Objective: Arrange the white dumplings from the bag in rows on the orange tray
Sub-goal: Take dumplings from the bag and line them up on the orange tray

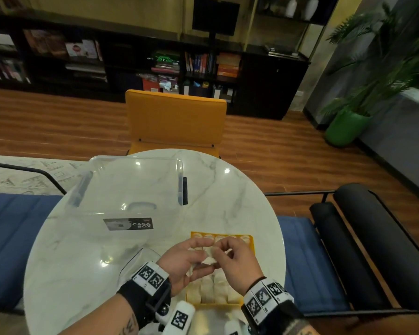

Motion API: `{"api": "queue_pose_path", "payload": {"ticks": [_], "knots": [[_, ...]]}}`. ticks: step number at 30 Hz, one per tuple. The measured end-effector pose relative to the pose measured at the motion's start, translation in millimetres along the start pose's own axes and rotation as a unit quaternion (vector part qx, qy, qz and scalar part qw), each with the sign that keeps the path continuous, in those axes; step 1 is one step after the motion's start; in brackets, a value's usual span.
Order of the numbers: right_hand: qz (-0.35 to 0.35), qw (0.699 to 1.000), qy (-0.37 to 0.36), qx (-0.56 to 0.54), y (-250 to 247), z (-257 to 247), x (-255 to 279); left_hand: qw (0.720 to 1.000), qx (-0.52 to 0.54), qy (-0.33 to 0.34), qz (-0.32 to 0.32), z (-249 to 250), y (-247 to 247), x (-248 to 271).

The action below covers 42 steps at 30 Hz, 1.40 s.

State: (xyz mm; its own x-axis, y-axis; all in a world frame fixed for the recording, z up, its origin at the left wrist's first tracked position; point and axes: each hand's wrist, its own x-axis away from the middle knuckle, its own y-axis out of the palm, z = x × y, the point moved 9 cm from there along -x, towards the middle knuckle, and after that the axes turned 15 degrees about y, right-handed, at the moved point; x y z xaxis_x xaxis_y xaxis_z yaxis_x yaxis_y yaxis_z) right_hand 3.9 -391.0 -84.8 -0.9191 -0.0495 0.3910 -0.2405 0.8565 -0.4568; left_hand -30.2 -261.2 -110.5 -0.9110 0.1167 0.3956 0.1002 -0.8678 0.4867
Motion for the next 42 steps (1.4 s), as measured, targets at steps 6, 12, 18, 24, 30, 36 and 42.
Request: {"api": "queue_pose_path", "payload": {"ticks": [6, 12, 18, 24, 30, 36, 42], "knots": [[-0.025, 0.977, -0.149, 0.148, 10, -23, 26, 1.000, 0.007, 0.006, 0.020, 6, -4, -1], [0.029, 0.977, -0.140, 0.156, -3, -30, 22, 0.999, -0.037, -0.010, 0.012, 0, -7, -2], [0.020, 0.999, -0.047, 0.011, -23, -30, 18, 0.976, -0.205, 0.070, 0.014, 19, -12, -2], [-0.007, 0.999, -0.029, -0.026, -28, -34, 16, 0.903, -0.370, 0.194, -0.095, 35, 12, -8], [-0.018, 0.993, -0.045, 0.108, -23, -16, 14, 0.846, -0.493, 0.181, -0.089, 15, 1, -22], [0.004, 0.979, -0.016, 0.201, -32, 9, -3, 0.802, -0.580, 0.139, -0.030, 4, -23, -25], [0.021, 0.944, 0.051, 0.325, -73, 33, -44, 0.785, -0.614, 0.067, 0.052, -3, -65, -32]]}}
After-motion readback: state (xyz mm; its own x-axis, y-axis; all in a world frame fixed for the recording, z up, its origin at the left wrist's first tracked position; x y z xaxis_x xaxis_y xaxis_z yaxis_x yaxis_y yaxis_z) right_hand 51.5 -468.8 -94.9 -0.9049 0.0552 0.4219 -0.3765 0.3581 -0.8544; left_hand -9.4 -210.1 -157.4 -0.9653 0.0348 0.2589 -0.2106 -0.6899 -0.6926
